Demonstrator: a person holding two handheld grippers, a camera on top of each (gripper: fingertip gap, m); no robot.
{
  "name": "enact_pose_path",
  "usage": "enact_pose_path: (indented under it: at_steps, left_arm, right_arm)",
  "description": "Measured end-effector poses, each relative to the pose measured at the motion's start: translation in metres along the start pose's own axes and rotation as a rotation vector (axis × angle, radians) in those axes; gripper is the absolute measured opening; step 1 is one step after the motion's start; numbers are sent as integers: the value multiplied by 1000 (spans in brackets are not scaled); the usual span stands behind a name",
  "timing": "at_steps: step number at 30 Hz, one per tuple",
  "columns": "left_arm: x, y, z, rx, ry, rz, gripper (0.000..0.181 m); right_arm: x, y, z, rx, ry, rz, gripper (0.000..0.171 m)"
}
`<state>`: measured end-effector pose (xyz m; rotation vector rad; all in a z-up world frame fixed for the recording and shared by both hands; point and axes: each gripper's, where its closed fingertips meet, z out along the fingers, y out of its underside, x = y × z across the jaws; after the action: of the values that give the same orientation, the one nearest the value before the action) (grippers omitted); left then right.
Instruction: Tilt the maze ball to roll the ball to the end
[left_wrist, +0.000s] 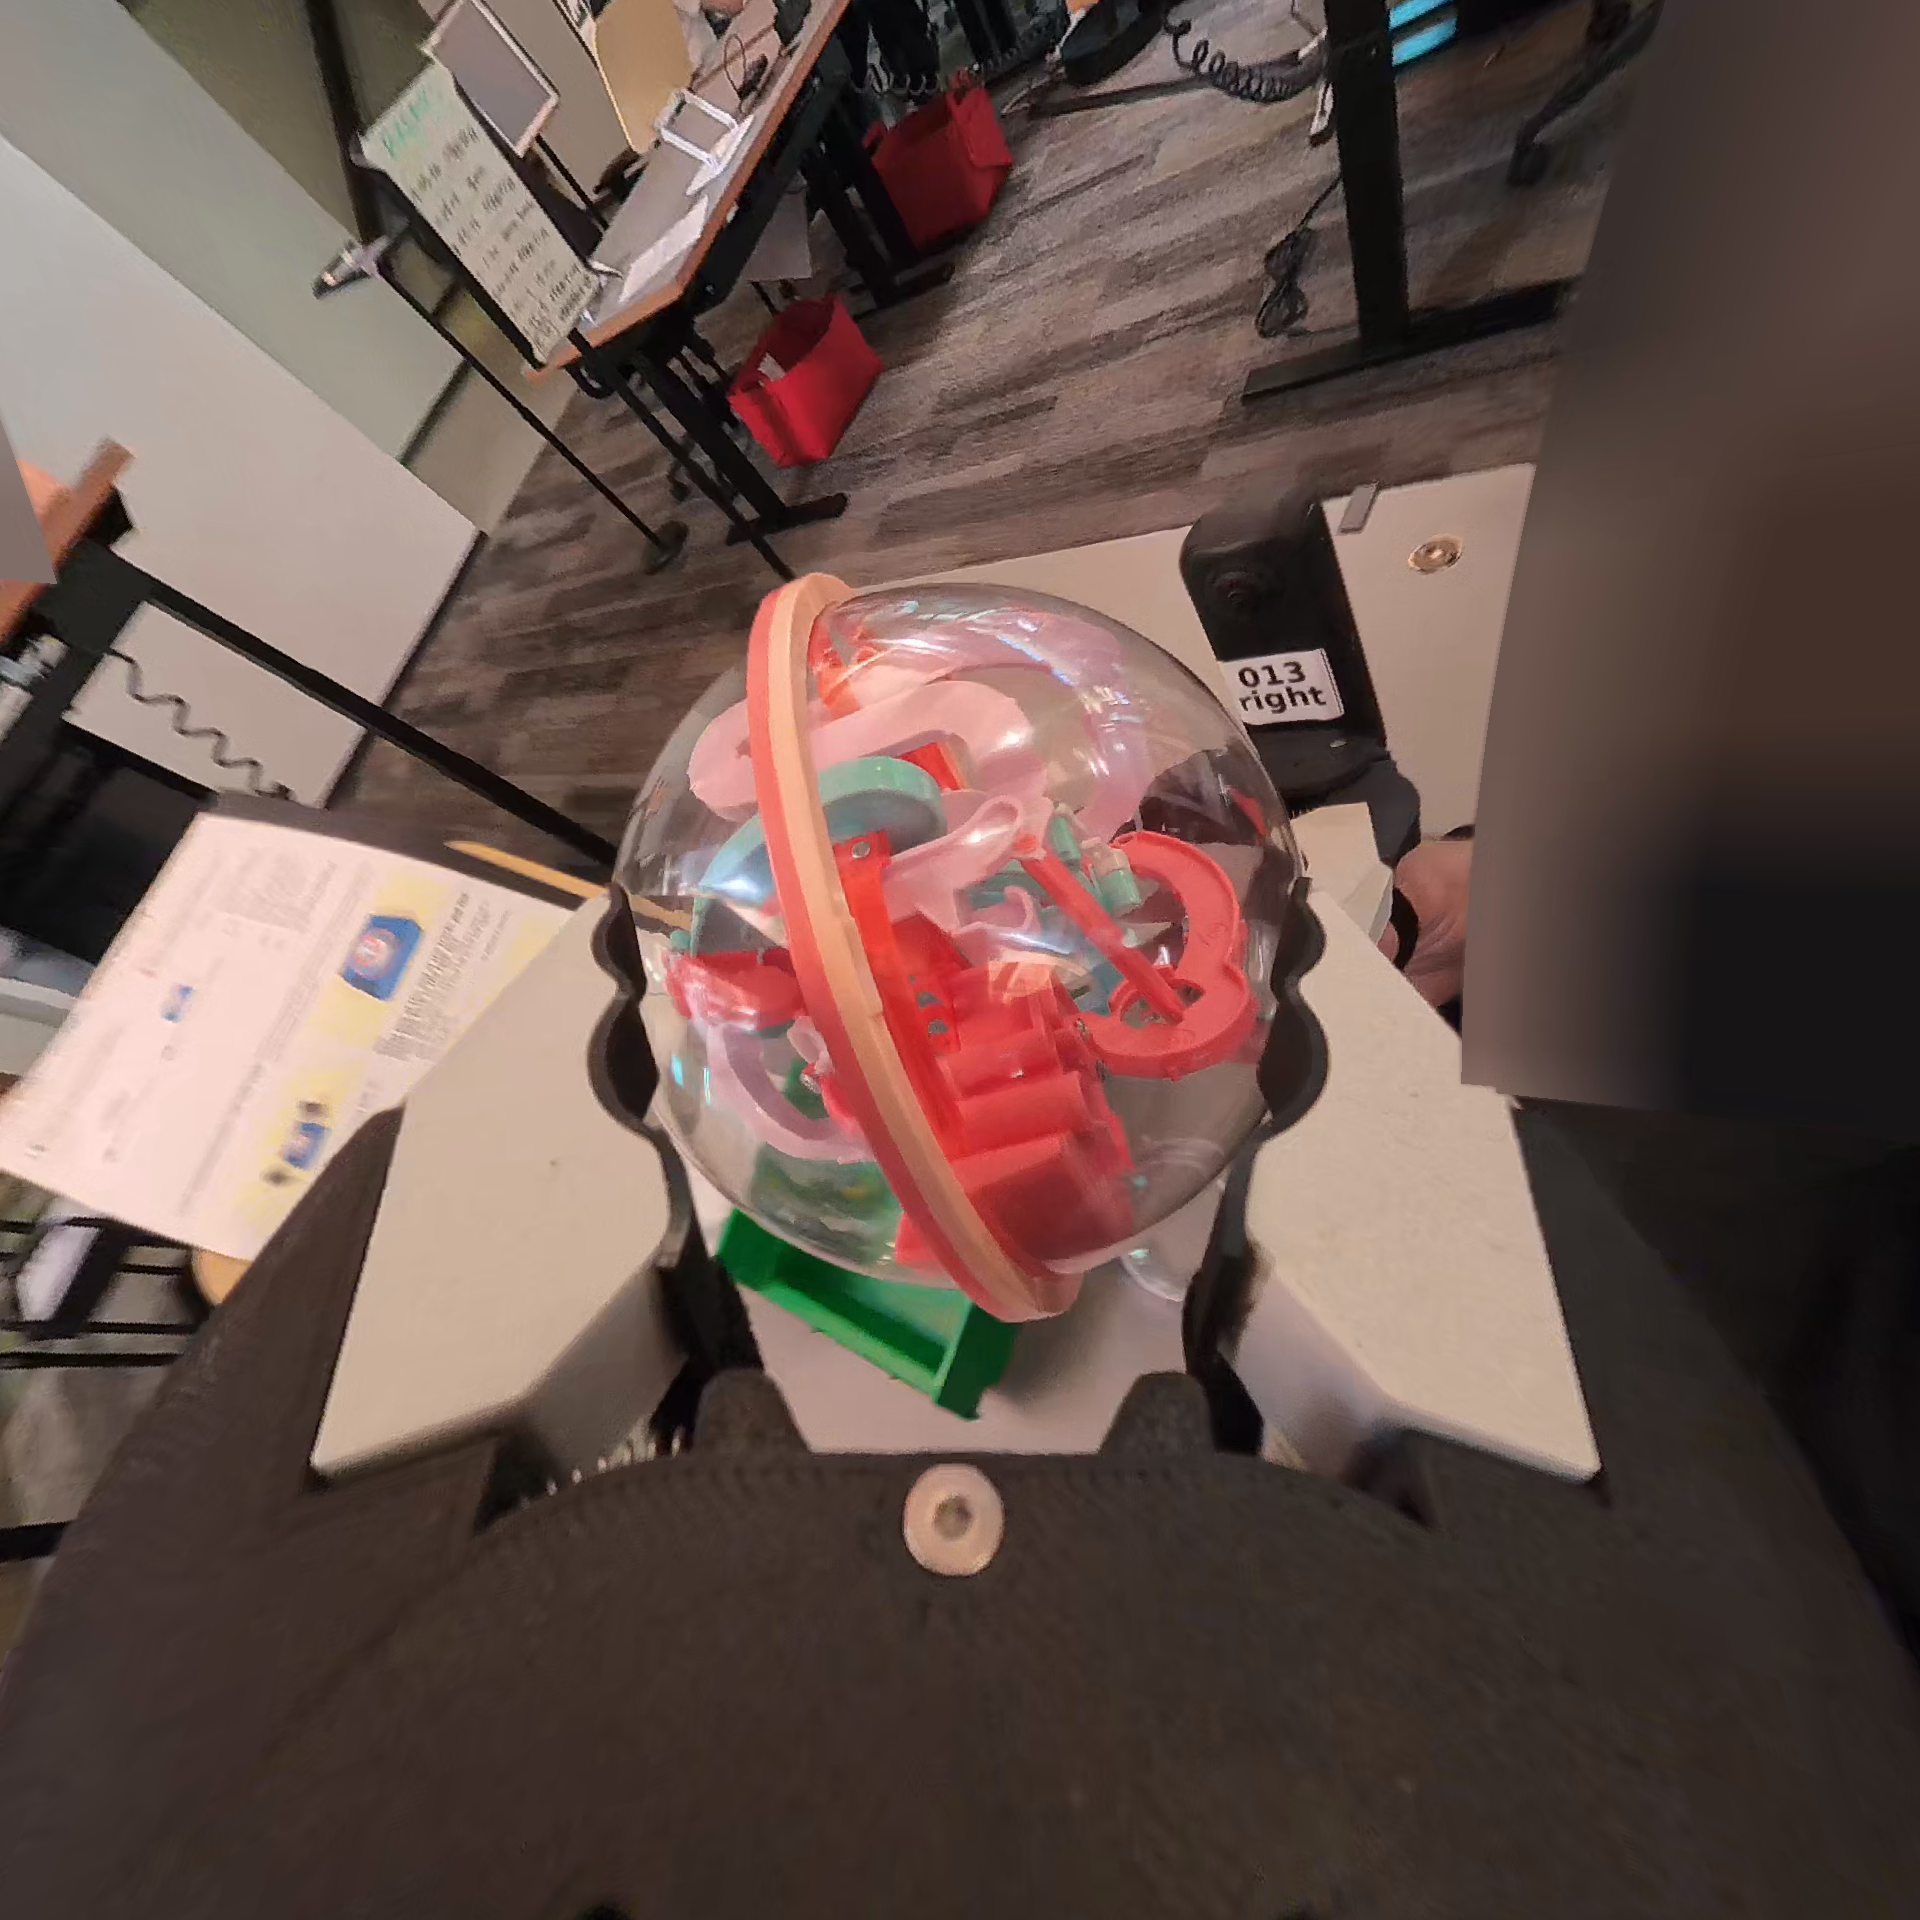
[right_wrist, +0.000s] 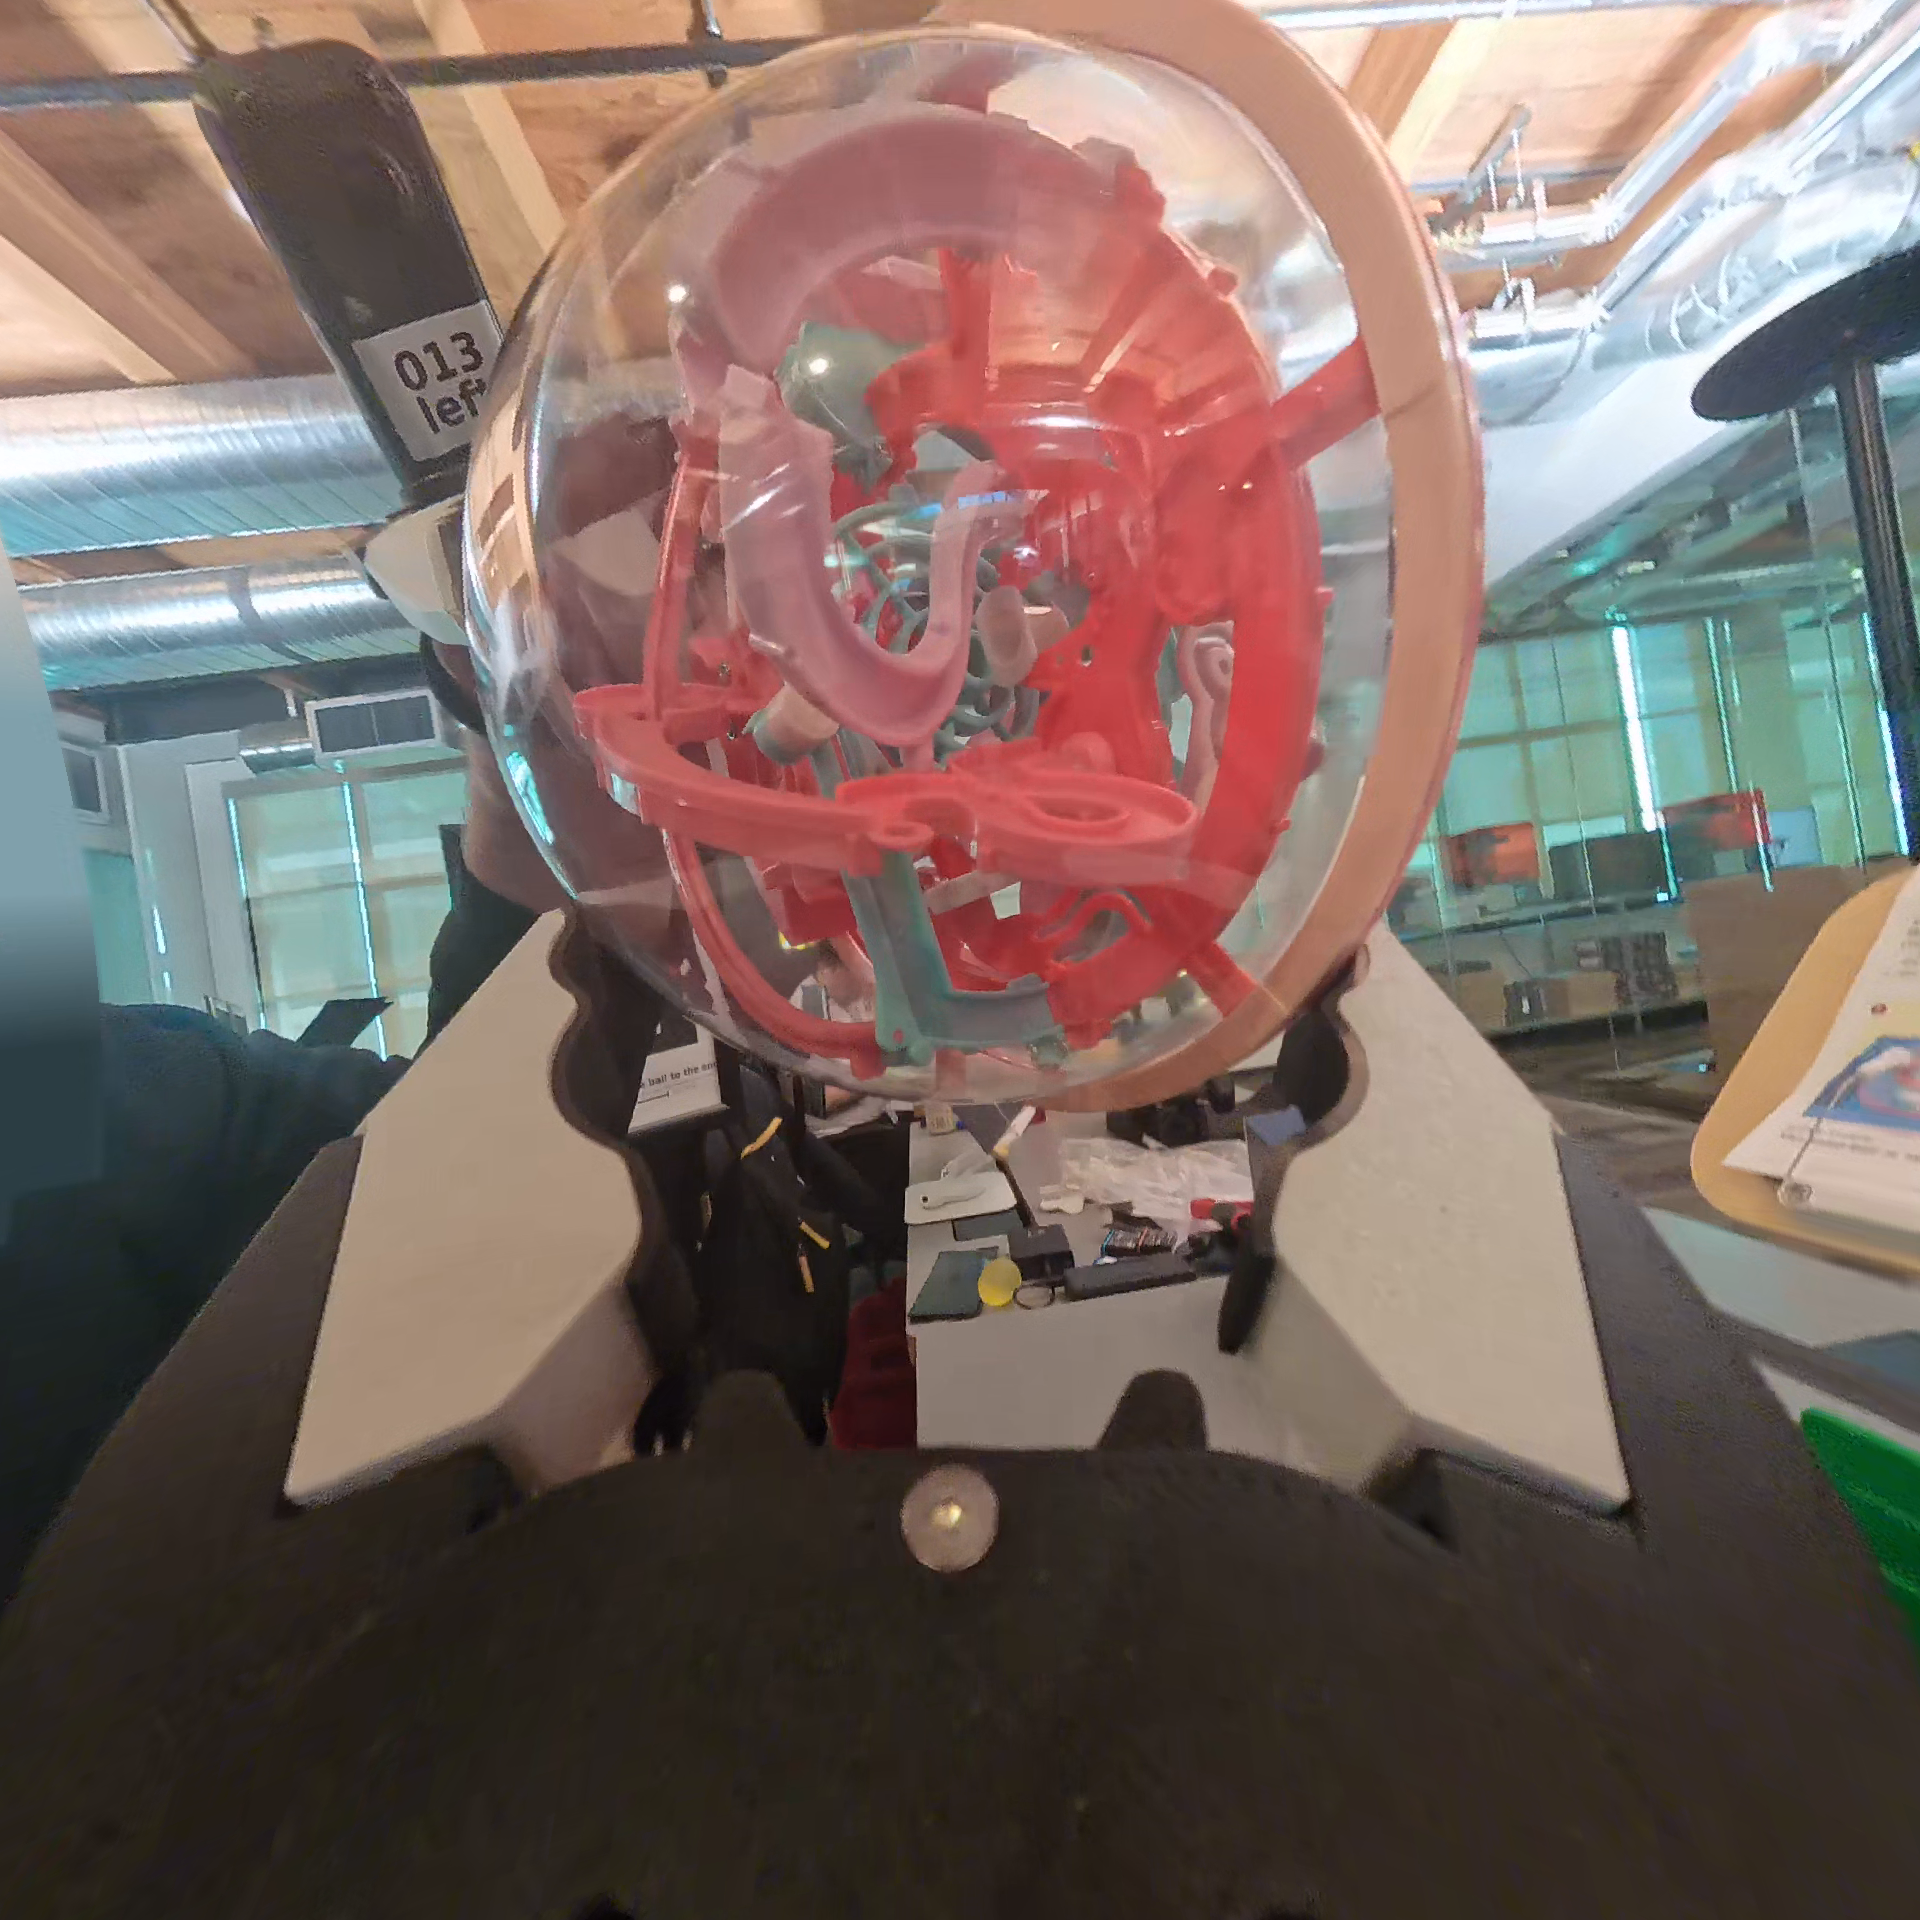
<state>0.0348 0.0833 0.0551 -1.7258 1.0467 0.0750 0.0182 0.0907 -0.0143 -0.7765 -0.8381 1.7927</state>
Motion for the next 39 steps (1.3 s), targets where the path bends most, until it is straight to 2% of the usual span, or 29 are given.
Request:
enact_pose_path:
  at_steps: [10, 17, 21, 29, 32, 36, 39]
  left_arm:
    - [10, -25, -15, 44, -79, 175, 118]
    - [9, -46, -37, 145, -131, 209, 120]
    - [8, -58, -54, 258, -139, 211, 121]
    - [7, -58, -79, 531, -92, 78, 129]
    - [4, -49, -79, 640, -28, -29, 136]
    - [4, -35, -80, 820, 88, -155, 137]
    - [4, -19, -72, 870, 164, -250, 137]
  right_arm:
    - [-9, -36, 0, 46, -17, -304, 133]
    - [-27, -77, 8, 24, 9, -587, 132]
    - [-44, -100, 15, 29, 17, -754, 133]
    - [-82, -121, 35, -51, 16, -1079, 133]
    - [-96, -119, 45, -117, 16, -1206, 133]
    - [-105, -111, 55, -200, -12, -1262, 135]
    - [-99, -99, 58, -268, -5, -1240, 136]
